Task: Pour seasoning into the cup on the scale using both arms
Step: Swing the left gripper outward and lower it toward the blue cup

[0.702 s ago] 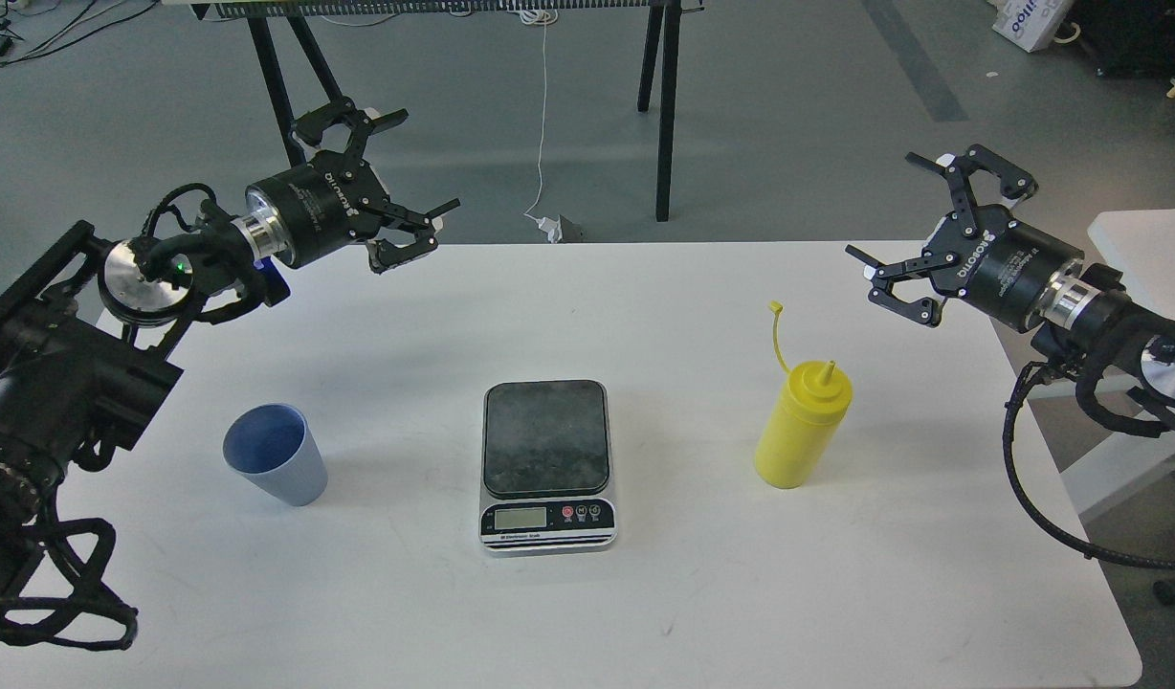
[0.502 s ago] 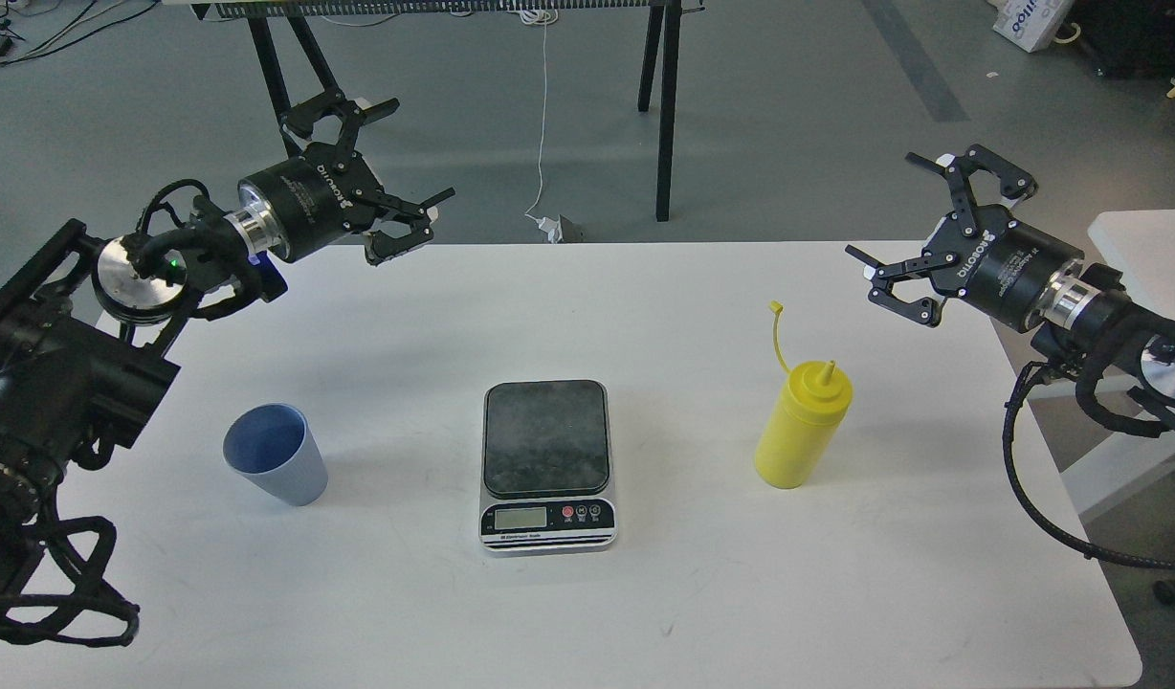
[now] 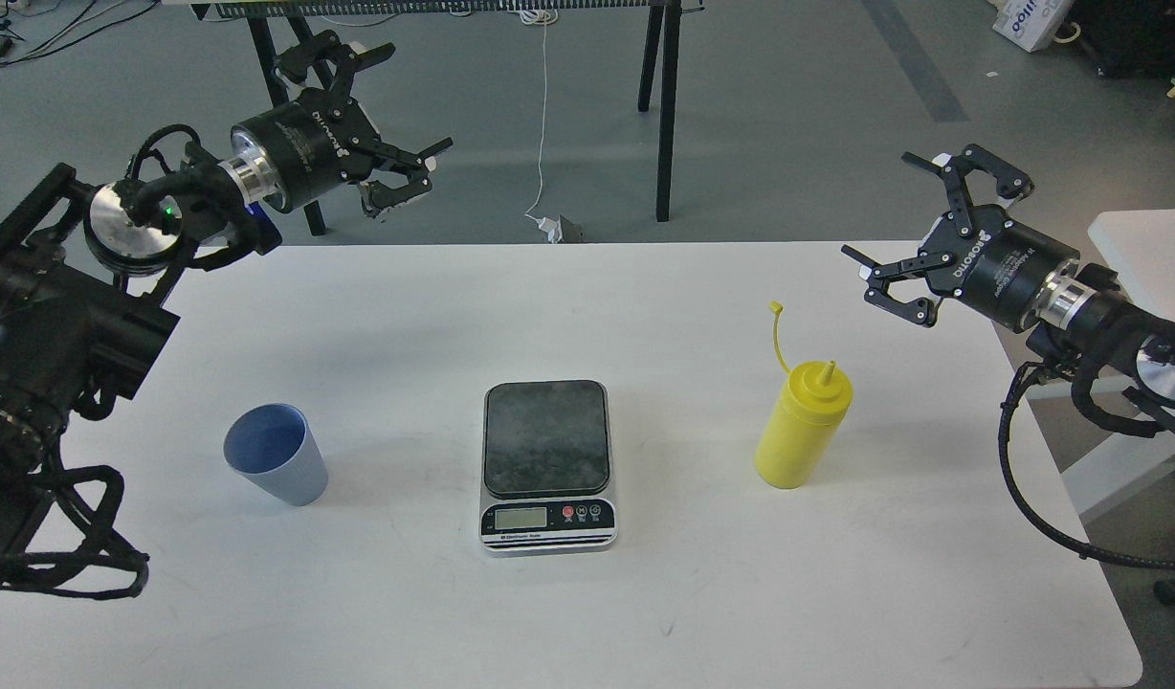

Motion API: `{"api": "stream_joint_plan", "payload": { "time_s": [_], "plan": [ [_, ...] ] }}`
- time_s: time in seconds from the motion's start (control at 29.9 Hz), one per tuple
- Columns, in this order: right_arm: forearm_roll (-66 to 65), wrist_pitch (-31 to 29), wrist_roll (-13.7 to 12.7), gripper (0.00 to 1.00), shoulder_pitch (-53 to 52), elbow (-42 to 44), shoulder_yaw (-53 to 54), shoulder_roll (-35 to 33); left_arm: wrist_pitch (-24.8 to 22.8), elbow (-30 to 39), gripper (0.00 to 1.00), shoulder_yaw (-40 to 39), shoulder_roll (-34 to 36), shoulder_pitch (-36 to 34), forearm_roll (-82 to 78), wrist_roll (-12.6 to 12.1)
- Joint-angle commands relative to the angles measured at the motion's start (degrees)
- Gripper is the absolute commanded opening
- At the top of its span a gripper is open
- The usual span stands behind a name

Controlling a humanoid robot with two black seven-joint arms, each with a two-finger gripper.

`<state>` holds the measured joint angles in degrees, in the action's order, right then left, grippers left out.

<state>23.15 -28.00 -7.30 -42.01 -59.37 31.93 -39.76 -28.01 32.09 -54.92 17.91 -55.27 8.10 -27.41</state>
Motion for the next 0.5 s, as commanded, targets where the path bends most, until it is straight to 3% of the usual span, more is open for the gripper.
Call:
{"api": "stream_joint_plan", "payload": {
  "time_s": [0.0,0.17,0.23,0.33,0.47],
  "plan": [
    [0.0,0.0,0.0,1.00,-0.4,-0.2,0.7,0.7,0.0,-1.2,0.99,0.1,-0.7,-0.6,-1.6,3.5],
    [0.0,0.0,0.0,1.00,-1.8,-0.1,0.9,0.8,0.0,-1.2,0.99,-0.5,-0.7,-0.1,-1.2,13.2],
    [-0.1,0.0,0.0,1.00,-2.0,-0.1,0.9,0.7,0.0,-1.3,1.00,-0.1,-0.8,0.1,-1.3,15.9],
    [-0.2,0.0,-0.1,1.00,-2.0,0.0,0.8,0.4,0.0,-1.7,1.00,0.6,-0.9,0.0,-2.6,17.8],
    [-0.2,0.0,-0.1,1.00,-1.8,0.0,0.7,0.0,0.0,-1.7,1.00,1.3,0.4,-0.8,-9.9,17.5]
  ]
}}
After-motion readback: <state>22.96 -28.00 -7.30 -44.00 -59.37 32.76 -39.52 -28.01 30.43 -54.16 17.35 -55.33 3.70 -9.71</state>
